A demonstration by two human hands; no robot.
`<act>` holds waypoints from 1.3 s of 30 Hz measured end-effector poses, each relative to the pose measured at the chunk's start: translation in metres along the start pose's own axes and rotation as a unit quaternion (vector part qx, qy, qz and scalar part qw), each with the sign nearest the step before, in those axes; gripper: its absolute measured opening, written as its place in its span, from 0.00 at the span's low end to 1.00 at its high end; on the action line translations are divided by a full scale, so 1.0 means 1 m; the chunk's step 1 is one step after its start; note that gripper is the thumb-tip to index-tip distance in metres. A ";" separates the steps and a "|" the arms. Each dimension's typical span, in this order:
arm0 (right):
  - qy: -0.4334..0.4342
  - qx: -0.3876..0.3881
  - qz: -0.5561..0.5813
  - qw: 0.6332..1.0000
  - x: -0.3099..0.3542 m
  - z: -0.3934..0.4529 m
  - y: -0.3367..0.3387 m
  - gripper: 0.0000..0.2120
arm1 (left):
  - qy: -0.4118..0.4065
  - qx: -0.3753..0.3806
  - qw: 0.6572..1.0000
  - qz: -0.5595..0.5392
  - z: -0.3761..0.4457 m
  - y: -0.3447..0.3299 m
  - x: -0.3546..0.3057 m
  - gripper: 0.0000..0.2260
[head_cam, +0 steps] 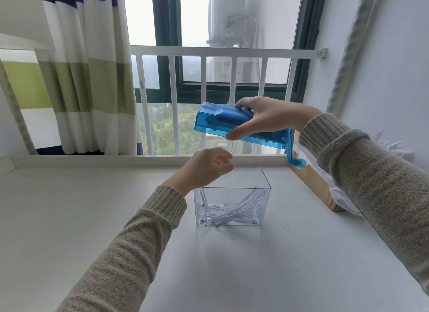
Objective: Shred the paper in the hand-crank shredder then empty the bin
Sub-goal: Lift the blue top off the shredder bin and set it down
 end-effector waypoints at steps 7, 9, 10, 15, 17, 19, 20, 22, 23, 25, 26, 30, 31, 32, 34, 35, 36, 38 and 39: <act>-0.004 0.002 0.001 1.000 -0.001 -0.001 -0.002 0.31 | 0.004 -0.048 0.998 -0.032 -0.009 0.012 0.010 0.12; -0.005 0.004 0.001 1.000 -0.001 -0.001 -0.003 0.32 | 0.006 -0.056 0.997 -0.048 -0.011 0.016 0.014 0.11; -0.004 0.005 0.002 1.000 -0.001 -0.002 -0.004 0.32 | 0.006 -0.057 0.997 -0.055 -0.013 0.018 0.017 0.11; -0.002 0.016 0.007 1.000 -0.001 -0.001 -0.007 0.31 | 0.001 -0.081 0.994 -0.079 -0.020 0.029 0.030 0.10; -0.002 0.019 0.008 1.000 -0.001 -0.002 -0.008 0.31 | 0.003 -0.101 0.991 -0.089 -0.024 0.034 0.035 0.09; 0.000 0.018 0.006 1.000 -0.001 -0.002 -0.008 0.31 | 0.008 -0.121 0.987 -0.106 -0.030 0.039 0.038 0.07; 0.001 0.018 0.005 1.000 -0.001 -0.002 -0.008 0.31 | 0.011 -0.132 0.984 -0.118 -0.033 0.042 0.039 0.06; 0.004 0.018 0.004 1.000 0.000 -0.002 -0.008 0.32 | 0.015 -0.158 0.977 -0.141 -0.040 0.047 0.042 0.05; 0.006 0.020 0.004 1.000 0.001 -0.002 -0.008 0.33 | 0.017 -0.169 0.973 -0.154 -0.043 0.049 0.044 0.06; 0.009 0.022 0.006 1.000 0.003 -0.003 -0.008 0.34 | 0.024 -0.189 0.964 -0.187 -0.050 0.053 0.046 0.06; 0.011 0.022 0.010 1.000 0.004 -0.003 -0.009 0.34 | 0.025 -0.199 0.958 -0.207 -0.054 0.055 0.048 0.06; 0.022 0.023 0.035 0.999 0.009 -0.002 -0.012 0.34 | 0.036 -0.228 0.937 -0.261 -0.066 0.057 0.053 0.06; 0.023 0.023 0.043 0.999 0.011 -0.002 -0.012 0.35 | 0.038 -0.232 0.934 -0.268 -0.068 0.057 0.054 0.06; 0.023 0.023 0.053 0.998 0.012 -0.002 -0.013 0.36 | 0.040 -0.234 0.932 -0.275 -0.070 0.056 0.053 0.06; 0.027 0.018 0.070 0.997 0.016 -0.002 -0.014 0.36 | 0.042 -0.234 0.928 -0.286 -0.073 0.055 0.052 0.07; 0.032 0.015 0.077 0.996 0.018 -0.002 -0.015 0.35 | 0.042 -0.235 0.926 -0.291 -0.074 0.054 0.052 0.07; 0.037 0.014 0.084 0.996 0.020 -0.002 -0.016 0.34 | 0.042 -0.236 0.925 -0.296 -0.076 0.052 0.050 0.07; 0.049 0.016 0.097 0.994 0.026 -0.003 -0.019 0.33 | 0.038 -0.237 0.922 -0.305 -0.078 0.050 0.048 0.07; 0.055 0.015 0.104 0.993 0.029 -0.004 -0.020 0.32 | 0.036 -0.237 0.920 -0.309 -0.079 0.048 0.047 0.07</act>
Point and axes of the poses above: each hand's wrist, its own z-axis towards the middle knuckle, its own y-axis out of the back of the hand, x = y × z, the point moved 3 cm from there along z, towards the middle knuckle, and after that the axes turned 12 degrees about x, right-handed, at the moved point
